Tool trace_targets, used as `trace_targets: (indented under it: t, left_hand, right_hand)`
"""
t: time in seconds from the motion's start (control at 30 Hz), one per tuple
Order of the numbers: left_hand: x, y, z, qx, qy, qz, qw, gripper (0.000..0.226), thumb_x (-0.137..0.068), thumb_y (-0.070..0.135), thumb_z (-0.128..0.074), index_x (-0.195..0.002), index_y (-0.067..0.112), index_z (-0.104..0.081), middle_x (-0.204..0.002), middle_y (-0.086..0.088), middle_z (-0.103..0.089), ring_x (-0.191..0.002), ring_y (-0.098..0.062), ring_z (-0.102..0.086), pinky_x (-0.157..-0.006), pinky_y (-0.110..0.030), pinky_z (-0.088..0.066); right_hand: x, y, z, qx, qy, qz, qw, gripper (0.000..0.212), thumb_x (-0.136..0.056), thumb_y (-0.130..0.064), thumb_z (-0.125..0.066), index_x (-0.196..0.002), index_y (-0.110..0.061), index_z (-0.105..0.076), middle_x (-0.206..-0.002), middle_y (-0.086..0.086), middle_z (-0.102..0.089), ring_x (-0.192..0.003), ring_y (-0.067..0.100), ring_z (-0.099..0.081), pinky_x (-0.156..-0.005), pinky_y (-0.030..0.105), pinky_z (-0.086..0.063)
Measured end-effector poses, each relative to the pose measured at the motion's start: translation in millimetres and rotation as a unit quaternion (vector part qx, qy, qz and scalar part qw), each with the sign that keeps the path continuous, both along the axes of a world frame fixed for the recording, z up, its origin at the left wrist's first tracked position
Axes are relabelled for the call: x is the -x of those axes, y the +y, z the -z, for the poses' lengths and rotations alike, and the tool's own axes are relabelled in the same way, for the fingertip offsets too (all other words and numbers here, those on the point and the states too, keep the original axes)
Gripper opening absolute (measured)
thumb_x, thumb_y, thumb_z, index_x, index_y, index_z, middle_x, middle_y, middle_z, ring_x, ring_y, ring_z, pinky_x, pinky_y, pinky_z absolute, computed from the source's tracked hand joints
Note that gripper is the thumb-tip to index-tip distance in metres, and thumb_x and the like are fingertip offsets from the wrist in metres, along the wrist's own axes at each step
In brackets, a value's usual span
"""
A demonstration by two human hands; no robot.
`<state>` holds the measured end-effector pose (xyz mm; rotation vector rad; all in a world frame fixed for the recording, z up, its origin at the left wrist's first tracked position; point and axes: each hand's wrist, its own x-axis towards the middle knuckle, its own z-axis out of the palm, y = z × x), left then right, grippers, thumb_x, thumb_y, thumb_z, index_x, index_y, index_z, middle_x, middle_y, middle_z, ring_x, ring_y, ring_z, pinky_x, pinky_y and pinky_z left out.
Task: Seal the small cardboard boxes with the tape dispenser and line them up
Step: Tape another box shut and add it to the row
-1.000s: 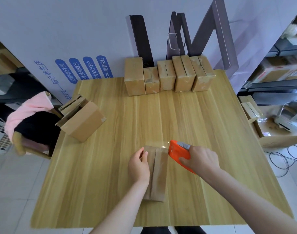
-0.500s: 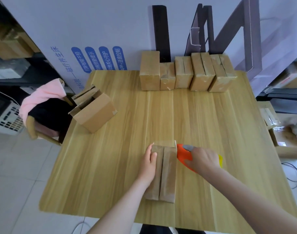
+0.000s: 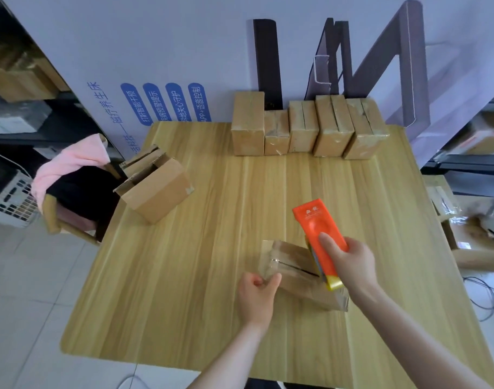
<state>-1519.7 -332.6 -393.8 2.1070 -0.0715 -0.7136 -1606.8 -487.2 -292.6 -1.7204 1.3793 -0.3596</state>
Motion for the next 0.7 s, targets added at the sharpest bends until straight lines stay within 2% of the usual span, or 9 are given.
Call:
trace_targets:
  t: [0.07,0.13,0.23,0.3,0.4,0.5,0.6,0.7]
  left_hand:
    - [-3,-7,-4,-0.011,-0.033,-0.004,0.999,0.057,-0.071,0.041,-0.079,-0.114,0.013,-0.053,-0.108,0.002,-0.058,-0.103,-0.019,-0.056,-0.087,-0.031,-0.047]
    - [-15,-17,-13,-0.014,-0.125,0.031,0.992,0.066,-0.076,0.033,-0.076,-0.131,0.013,-0.047,-0.123,0.0,-0.055,-0.116,-0.019,-0.051,-0.095,-0.031,-0.043]
    - [-42,-38,-25,-0.025,-0.246,0.13,0.96,0.052,-0.086,0.032,-0.066,-0.132,0.014,-0.051,-0.125,-0.001,-0.057,-0.118,-0.02,-0.051,-0.096,-0.033,-0.043]
    - [-60,-54,-26,-0.069,-0.26,0.196,0.943,0.044,-0.09,0.039,-0.06,-0.129,0.019,-0.054,-0.122,0.001,-0.059,-0.116,-0.02,-0.052,-0.093,-0.035,-0.045]
    - [-74,-67,-24,-0.139,-0.223,0.278,0.924,0.03,-0.092,0.048,-0.052,-0.107,0.023,-0.061,-0.109,0.006,-0.063,-0.103,-0.018,-0.059,-0.082,-0.034,-0.048]
    - [-79,-69,-19,-0.142,-0.158,0.302,0.929,0.028,-0.098,0.044,-0.042,-0.083,0.022,-0.051,-0.083,0.005,-0.06,-0.08,-0.019,-0.059,-0.064,-0.031,-0.041]
    - [-77,-68,-11,-0.042,-0.092,0.278,0.955,0.034,-0.101,0.029,-0.033,-0.069,0.017,-0.038,-0.069,0.002,-0.045,-0.067,-0.019,-0.045,-0.059,-0.032,-0.03]
    - [-68,-69,1,0.086,0.009,0.18,0.98,0.033,-0.098,0.026,-0.035,-0.069,0.011,-0.035,-0.07,-0.005,-0.037,-0.065,-0.016,-0.035,-0.062,-0.034,-0.031]
  right_hand:
    - [-3,6,5,-0.012,0.001,0.0,1.0,0.039,-0.085,-0.046,-0.064,-0.07,-0.009,-0.063,-0.061,0.006,-0.065,-0.061,0.027,-0.065,-0.058,0.039,-0.051]
    - [-3,9,6,-0.01,0.017,-0.015,1.0,0.038,-0.085,-0.048,-0.063,-0.07,-0.013,-0.062,-0.061,0.004,-0.065,-0.06,0.025,-0.066,-0.058,0.04,-0.054]
    - [-4,10,5,-0.013,0.018,-0.023,0.999,0.038,-0.084,-0.05,-0.063,-0.07,-0.014,-0.061,-0.061,0.004,-0.066,-0.057,0.025,-0.066,-0.058,0.043,-0.056]
    - [-4,11,2,-0.017,0.014,-0.02,1.0,0.038,-0.083,-0.05,-0.063,-0.071,-0.015,-0.061,-0.062,0.005,-0.066,-0.057,0.027,-0.066,-0.058,0.045,-0.056]
    - [-4,10,0,-0.02,0.015,-0.016,1.0,0.04,-0.083,-0.052,-0.063,-0.071,-0.014,-0.061,-0.062,0.006,-0.066,-0.057,0.026,-0.066,-0.059,0.047,-0.056]
    - [-4,11,-1,-0.034,-0.001,-0.012,0.999,0.049,-0.074,-0.062,-0.059,-0.071,-0.013,-0.061,-0.062,0.006,-0.066,-0.056,0.027,-0.066,-0.055,0.049,-0.056]
    - [-3,10,0,-0.045,-0.015,-0.002,0.999,0.055,-0.066,-0.067,-0.055,-0.071,-0.012,-0.061,-0.063,0.007,-0.066,-0.056,0.028,-0.066,-0.053,0.049,-0.056]
    - [-1,11,1,-0.053,-0.019,0.006,0.998,0.043,-0.077,-0.055,-0.063,-0.073,-0.012,-0.062,-0.063,0.009,-0.066,-0.055,0.03,-0.066,-0.052,0.051,-0.055]
